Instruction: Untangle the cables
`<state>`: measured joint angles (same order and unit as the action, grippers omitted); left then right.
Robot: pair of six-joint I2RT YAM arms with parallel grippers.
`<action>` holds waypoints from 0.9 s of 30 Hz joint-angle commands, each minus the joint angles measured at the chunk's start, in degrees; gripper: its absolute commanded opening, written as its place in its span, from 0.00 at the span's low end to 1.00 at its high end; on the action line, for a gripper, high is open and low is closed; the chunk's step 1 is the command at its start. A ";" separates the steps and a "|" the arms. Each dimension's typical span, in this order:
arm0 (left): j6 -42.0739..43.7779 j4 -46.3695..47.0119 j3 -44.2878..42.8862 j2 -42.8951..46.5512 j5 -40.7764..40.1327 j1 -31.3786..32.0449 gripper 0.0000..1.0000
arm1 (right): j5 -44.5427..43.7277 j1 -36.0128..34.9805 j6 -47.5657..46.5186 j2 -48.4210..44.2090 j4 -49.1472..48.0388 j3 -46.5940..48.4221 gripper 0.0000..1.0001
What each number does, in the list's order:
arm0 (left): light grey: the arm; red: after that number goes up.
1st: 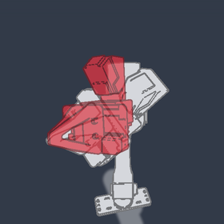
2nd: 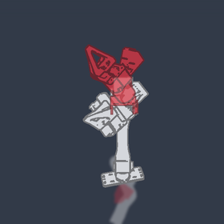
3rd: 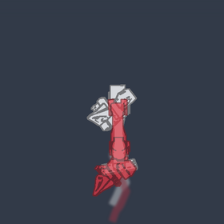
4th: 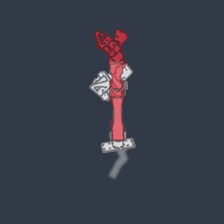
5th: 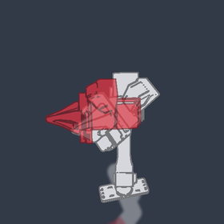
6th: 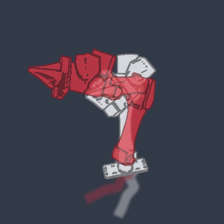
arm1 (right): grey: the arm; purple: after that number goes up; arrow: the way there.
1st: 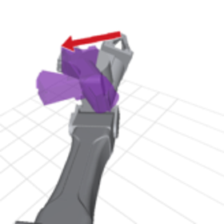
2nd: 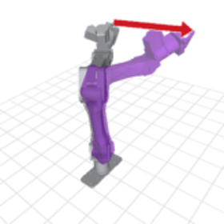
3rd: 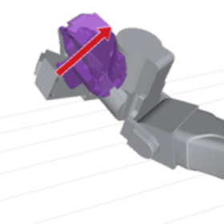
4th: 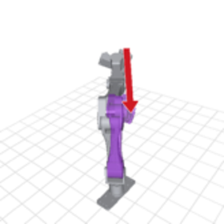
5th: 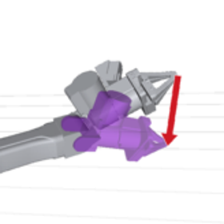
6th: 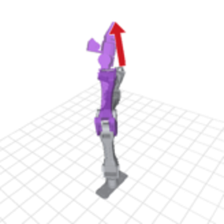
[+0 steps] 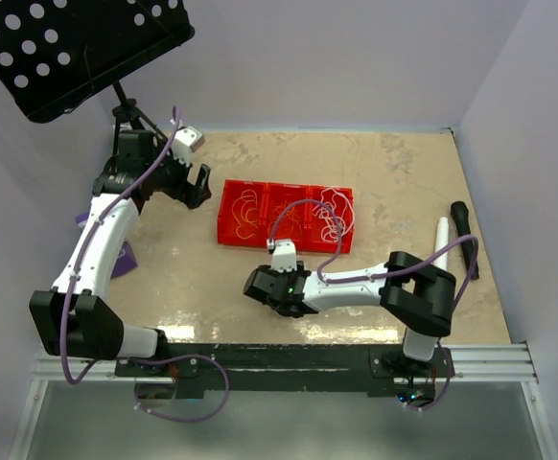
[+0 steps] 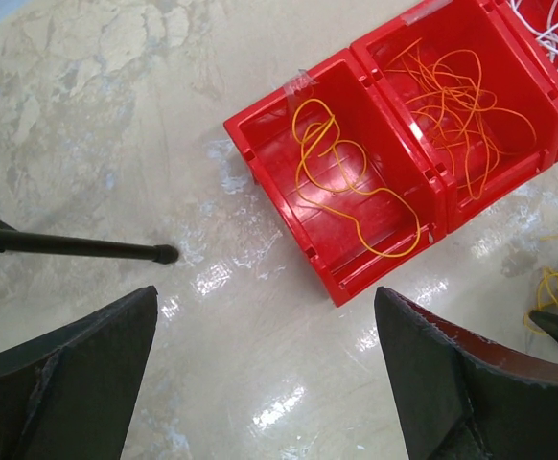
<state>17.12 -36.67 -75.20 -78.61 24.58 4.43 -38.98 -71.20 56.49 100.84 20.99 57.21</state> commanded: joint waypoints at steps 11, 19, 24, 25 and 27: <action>-0.34 3.70 5.85 2.49 5.30 -0.65 1.00 | 1.36 2.64 -1.38 1.73 -3.86 2.99 0.21; -1.48 8.01 10.07 3.73 2.67 -1.61 1.00 | 1.19 2.64 -6.73 -4.23 -2.80 7.47 0.00; -3.94 10.20 9.98 3.29 2.14 -4.43 1.00 | -0.48 3.17 -13.76 -5.30 0.27 17.56 0.00; -4.38 10.56 9.72 3.20 2.75 -6.78 1.00 | -0.31 3.78 -15.34 -4.78 0.71 19.85 0.00; -5.08 10.56 9.11 2.94 4.24 -8.64 1.00 | 0.48 5.36 -18.42 -3.46 0.54 24.51 0.00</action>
<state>15.07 -29.67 -65.23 -76.99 27.31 -0.27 -37.01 -68.01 45.78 98.08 21.47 72.84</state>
